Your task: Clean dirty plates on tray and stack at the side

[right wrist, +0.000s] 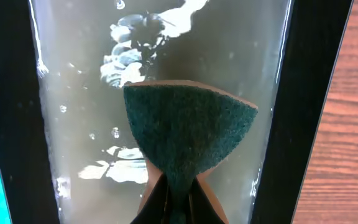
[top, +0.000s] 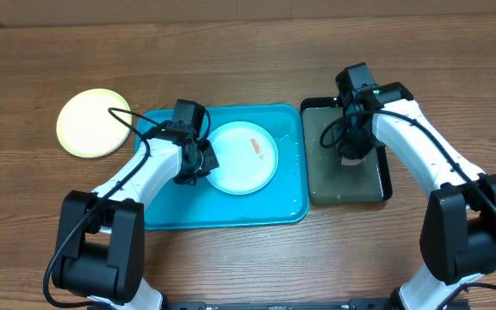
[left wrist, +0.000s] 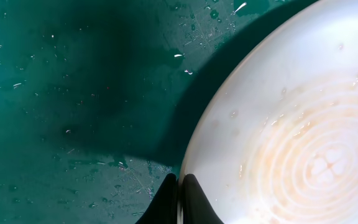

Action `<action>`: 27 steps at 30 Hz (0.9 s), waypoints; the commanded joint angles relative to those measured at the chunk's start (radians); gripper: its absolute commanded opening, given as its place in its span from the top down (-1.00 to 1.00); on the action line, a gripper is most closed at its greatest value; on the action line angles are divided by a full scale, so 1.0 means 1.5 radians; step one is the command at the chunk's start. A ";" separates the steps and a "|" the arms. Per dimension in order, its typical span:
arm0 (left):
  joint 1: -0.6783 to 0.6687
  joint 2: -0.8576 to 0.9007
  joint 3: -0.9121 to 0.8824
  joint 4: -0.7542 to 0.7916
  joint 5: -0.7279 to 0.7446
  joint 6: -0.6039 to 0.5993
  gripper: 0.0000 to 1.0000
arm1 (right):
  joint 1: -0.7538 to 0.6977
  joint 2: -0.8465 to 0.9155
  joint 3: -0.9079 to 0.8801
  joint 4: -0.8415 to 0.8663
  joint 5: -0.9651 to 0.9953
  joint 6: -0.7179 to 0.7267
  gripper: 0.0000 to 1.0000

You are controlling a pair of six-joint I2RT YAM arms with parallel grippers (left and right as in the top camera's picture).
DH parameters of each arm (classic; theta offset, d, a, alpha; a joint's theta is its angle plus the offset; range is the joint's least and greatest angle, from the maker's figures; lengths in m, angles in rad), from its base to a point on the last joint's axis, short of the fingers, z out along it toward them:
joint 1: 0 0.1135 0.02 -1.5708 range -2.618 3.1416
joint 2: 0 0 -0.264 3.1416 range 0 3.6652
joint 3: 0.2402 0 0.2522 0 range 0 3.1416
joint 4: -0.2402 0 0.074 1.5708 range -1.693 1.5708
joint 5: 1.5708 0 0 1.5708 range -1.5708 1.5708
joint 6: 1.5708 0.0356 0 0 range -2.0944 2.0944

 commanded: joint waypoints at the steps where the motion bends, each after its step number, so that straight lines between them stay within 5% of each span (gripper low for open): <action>1: 0.007 0.007 -0.004 -0.005 -0.022 -0.004 0.91 | -0.002 -0.013 0.022 -0.004 0.006 0.013 0.92; 11: 0.007 0.007 -0.004 -0.005 -0.022 0.001 0.92 | -0.002 -0.016 0.039 -0.039 0.011 0.046 0.93; 20: 0.007 0.007 -0.004 -0.005 -0.022 0.001 0.92 | -0.002 -0.021 0.169 -0.175 -0.008 0.063 0.93; 27: 0.007 0.007 -0.004 -0.005 -0.022 0.001 0.92 | 0.000 -0.019 0.058 -0.093 -0.024 0.064 0.92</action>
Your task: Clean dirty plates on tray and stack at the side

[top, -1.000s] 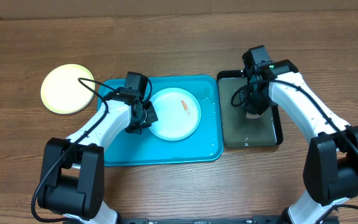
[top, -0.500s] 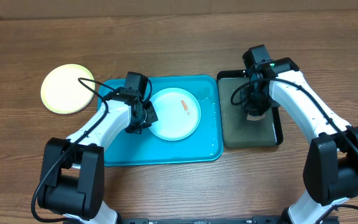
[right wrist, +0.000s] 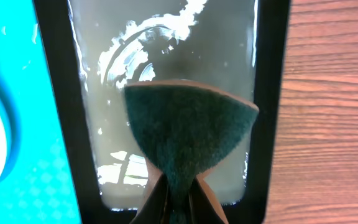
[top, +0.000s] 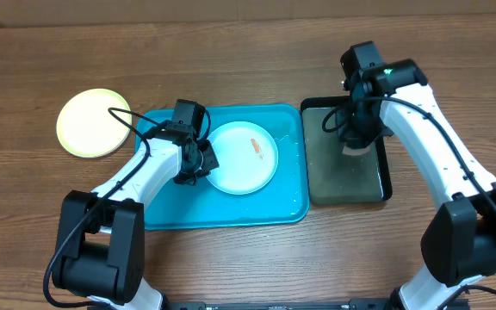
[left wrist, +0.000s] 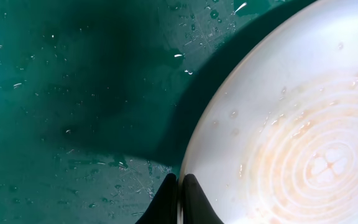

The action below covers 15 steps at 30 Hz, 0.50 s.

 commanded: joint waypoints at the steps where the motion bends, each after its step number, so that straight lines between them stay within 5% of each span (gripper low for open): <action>1: 0.007 0.007 -0.004 -0.005 -0.022 0.001 0.92 | 0.000 -0.013 -0.094 0.055 -0.016 0.007 0.93; 7: 0.007 0.007 -0.004 -0.003 -0.021 0.001 0.92 | -0.001 -0.015 -0.109 0.070 -0.028 0.007 0.93; 15: 0.007 0.007 -0.004 -0.003 -0.022 0.001 0.92 | 0.009 -0.016 0.160 -0.092 -0.114 0.002 0.93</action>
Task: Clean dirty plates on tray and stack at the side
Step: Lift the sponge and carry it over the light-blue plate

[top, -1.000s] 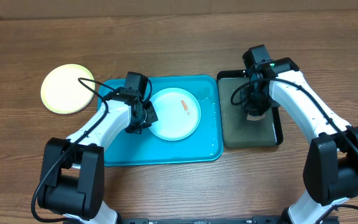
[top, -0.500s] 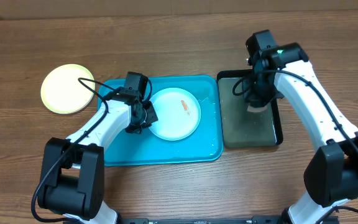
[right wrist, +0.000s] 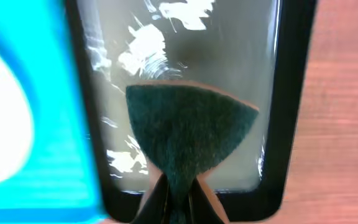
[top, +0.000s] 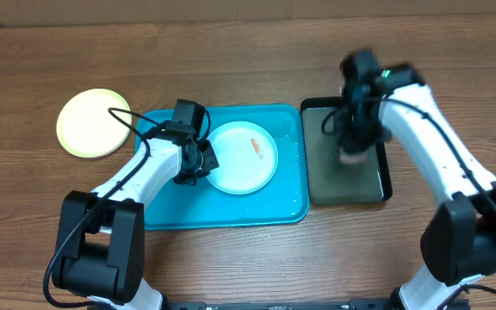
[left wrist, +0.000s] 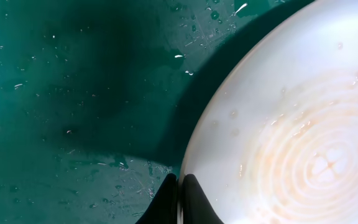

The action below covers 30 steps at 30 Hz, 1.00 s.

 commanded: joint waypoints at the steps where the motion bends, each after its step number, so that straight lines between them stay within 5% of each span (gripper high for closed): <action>1: 0.007 0.007 -0.004 -0.003 -0.020 0.001 0.92 | 0.014 -0.018 0.134 -0.042 -0.086 -0.002 0.93; 9: 0.007 0.007 -0.004 -0.003 -0.020 0.001 0.92 | 0.113 -0.011 0.138 0.001 -0.143 0.003 0.93; 18: 0.007 0.007 -0.004 -0.003 -0.020 0.001 0.92 | 0.236 0.022 0.053 0.137 -0.008 0.039 0.93; 30: 0.007 0.007 -0.004 -0.003 -0.020 0.001 0.92 | 0.264 0.144 0.014 0.242 0.035 0.035 0.92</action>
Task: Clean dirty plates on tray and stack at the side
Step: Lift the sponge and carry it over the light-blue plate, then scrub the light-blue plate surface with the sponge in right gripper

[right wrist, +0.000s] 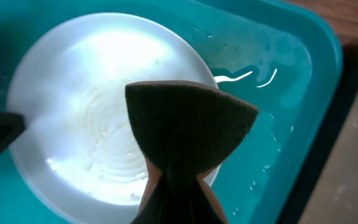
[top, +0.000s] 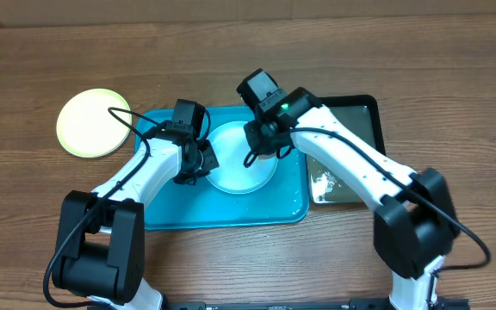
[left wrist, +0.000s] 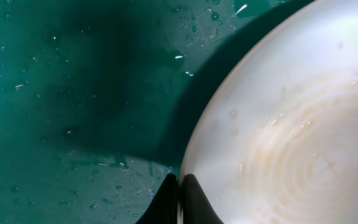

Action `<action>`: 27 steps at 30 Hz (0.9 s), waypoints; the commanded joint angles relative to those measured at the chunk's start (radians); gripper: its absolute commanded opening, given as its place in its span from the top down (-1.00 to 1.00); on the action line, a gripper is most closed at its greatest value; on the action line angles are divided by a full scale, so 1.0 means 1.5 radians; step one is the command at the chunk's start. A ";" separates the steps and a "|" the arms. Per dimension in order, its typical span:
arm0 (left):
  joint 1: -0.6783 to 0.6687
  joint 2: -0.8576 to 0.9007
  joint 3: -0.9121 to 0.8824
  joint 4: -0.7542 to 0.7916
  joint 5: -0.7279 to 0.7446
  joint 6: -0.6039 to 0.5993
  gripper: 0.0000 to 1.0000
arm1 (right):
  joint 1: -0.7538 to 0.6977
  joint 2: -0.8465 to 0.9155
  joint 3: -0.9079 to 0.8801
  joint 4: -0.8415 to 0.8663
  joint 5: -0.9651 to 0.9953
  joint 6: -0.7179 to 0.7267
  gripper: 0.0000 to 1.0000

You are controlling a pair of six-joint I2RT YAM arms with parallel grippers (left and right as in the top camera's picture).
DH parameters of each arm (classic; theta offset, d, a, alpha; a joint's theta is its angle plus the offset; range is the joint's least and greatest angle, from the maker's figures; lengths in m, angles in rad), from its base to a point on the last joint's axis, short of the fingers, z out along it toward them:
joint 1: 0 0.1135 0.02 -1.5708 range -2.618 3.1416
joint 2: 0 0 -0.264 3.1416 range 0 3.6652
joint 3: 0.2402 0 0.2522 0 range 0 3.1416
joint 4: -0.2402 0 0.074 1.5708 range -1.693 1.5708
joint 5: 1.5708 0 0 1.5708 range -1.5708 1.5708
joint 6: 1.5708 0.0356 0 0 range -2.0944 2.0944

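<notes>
A white plate with faint orange smears lies on the wet teal tray. My left gripper is shut on the plate's left rim, holding it in place. My right gripper is shut on a folded dark green sponge that hangs over the plate's right half, close above it. In the overhead view the right gripper covers the plate's upper right part. Whether the sponge touches the plate cannot be told.
A black basin of murky water with foam stands right of the tray. A pale yellow plate lies on the wooden table at the far left.
My right gripper has moved left with the sponge, from over the black basin to over the white plate on the tray. The left gripper holds the plate's rim as before.
My right gripper held the sponge in the basin's water, then higher above the basin, then still over it with rippling water. Now it is over the plate. All along my left gripper stayed shut on the plate's left rim.
</notes>
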 commanded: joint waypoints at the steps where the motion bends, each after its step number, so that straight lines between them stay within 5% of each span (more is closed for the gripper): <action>1: 0.007 0.007 -0.004 -0.003 -0.019 0.001 0.92 | 0.002 0.037 -0.004 0.020 0.018 0.001 0.92; 19: 0.007 0.007 -0.004 -0.006 -0.019 0.006 0.92 | 0.000 0.155 -0.005 0.077 0.054 0.004 0.92; 27: 0.007 0.007 -0.004 -0.008 -0.017 0.012 0.92 | 0.000 0.174 -0.005 0.082 -0.217 -0.020 0.92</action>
